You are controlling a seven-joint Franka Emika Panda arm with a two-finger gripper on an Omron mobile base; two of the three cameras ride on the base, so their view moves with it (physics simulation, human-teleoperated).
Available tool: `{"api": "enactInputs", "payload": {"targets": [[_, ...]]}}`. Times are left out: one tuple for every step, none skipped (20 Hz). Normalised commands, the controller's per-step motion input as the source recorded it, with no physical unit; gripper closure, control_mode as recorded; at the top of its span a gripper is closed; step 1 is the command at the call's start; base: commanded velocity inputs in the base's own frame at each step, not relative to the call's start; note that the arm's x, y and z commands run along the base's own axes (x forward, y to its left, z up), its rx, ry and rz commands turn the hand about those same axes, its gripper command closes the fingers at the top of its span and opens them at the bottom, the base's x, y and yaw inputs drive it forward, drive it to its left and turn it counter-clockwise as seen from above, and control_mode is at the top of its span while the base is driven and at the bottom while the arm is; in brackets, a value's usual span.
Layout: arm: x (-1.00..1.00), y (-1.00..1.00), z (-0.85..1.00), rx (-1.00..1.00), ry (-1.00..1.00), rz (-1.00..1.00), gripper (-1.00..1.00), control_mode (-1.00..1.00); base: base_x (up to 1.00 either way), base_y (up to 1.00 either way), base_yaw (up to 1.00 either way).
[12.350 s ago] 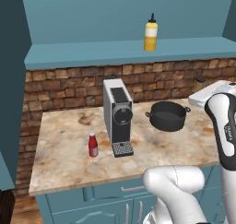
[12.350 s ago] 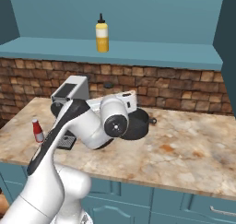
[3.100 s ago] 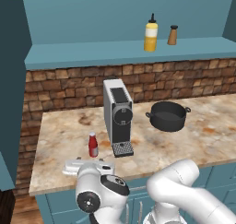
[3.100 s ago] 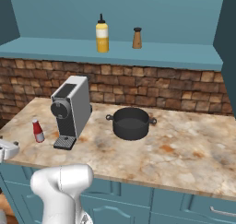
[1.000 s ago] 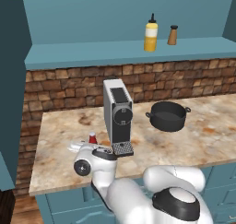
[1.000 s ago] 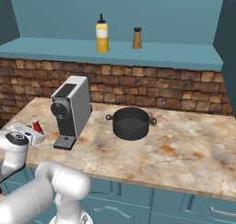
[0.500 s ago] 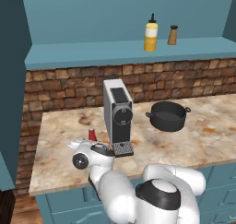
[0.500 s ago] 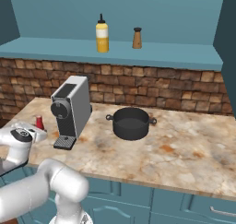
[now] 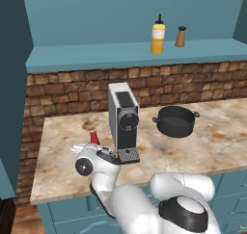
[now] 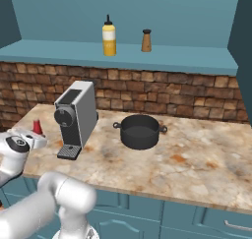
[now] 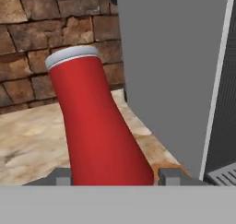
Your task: There are various items on the counter. Only move the condiments/shakers into the cabinet.
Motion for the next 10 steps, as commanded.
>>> {"api": "enactInputs", "payload": {"targets": [[-0.52,0.00,1.00,0.00,-0.09,-0.01,1.00,-1.00,0.00,0.00,0.00],[-0.59,0.01,1.00,0.00,-0.13,-0.01,1.00,-1.00,0.00,0.00,0.00],[-0.57,0.00,0.96,0.00,-0.14,-0.03,1.00,-1.00,0.00,0.00,0.00],[-0.53,0.00,0.86,0.00,-0.16,-0.05,1.00,-1.00,0.00,0.00,0.00],[-0.34,0.00,0.86,0.00,-0.09,-0.05,1.00,-1.00,0.00,0.00,0.00],[-0.37,0.00,0.86,0.00,-0.08,-0.06,1.00,-1.00,0.00,0.00,0.00],[-0.50,0.00,0.89,0.01,-0.13,-0.03,1.00,-1.00,0.00,0.00,0.00],[-0.52,0.00,0.94,0.02,-0.13,-0.03,1.00,-1.00,0.00,0.00,0.00],[-0.54,0.00,1.00,0.01,-0.14,-0.01,1.00,-1.00,0.00,0.00,0.00],[-0.64,0.00,1.00,0.01,-0.20,0.00,1.00,-1.00,0.00,0.00,0.00]]}}
